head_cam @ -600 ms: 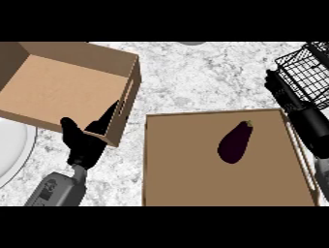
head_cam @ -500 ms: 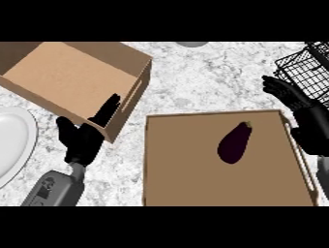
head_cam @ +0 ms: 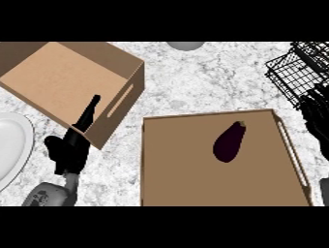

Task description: Pick the eggplant from the tray and place it in the tiered basket

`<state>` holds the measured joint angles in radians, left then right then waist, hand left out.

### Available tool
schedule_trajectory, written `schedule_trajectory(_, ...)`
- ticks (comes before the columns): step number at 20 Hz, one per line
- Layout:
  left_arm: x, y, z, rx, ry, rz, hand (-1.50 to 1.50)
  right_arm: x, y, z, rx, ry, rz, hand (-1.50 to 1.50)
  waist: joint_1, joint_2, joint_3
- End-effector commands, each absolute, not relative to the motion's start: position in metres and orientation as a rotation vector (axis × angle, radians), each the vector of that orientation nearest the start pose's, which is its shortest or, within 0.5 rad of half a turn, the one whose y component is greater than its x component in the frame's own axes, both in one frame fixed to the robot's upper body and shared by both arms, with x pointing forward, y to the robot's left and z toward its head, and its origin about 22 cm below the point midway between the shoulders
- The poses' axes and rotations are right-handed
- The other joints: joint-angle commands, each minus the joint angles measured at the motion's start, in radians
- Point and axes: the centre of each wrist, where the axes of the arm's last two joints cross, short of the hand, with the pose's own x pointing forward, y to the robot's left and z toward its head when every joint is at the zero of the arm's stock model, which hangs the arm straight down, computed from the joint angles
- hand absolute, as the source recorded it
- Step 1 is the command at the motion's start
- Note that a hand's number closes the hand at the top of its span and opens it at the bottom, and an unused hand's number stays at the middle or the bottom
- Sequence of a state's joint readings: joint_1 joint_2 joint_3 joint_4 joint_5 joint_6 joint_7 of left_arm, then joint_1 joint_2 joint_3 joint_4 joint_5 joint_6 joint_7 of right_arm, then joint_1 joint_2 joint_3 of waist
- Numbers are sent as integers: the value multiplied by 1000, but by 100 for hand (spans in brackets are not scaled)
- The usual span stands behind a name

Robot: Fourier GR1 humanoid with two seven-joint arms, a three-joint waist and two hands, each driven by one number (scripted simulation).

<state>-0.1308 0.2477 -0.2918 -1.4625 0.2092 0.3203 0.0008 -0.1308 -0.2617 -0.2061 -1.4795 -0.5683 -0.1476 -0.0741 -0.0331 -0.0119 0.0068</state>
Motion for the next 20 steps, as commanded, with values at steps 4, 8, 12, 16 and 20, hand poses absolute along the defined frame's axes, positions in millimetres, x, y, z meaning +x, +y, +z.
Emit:
schedule_trajectory(4,271,214,21,205,-1640,-103,0,210,-356,48,262,-1745,-484,-150,10,7,-7)
schedule_trajectory(8,271,214,23,201,-1660,-92,0,181,-378,88,51,-1693,-192,-150,-2,5,-9)
schedule_trajectory(12,269,219,21,221,-1660,-95,0,182,-389,131,-193,-1549,223,-150,6,8,-13)
schedule_trajectory(16,271,216,28,195,-1661,-123,0,191,-370,194,-392,-1454,563,-150,30,9,-16)
schedule_trajectory(20,268,204,25,168,-1656,-134,0,195,-342,224,-544,-1294,758,-150,57,15,-14)
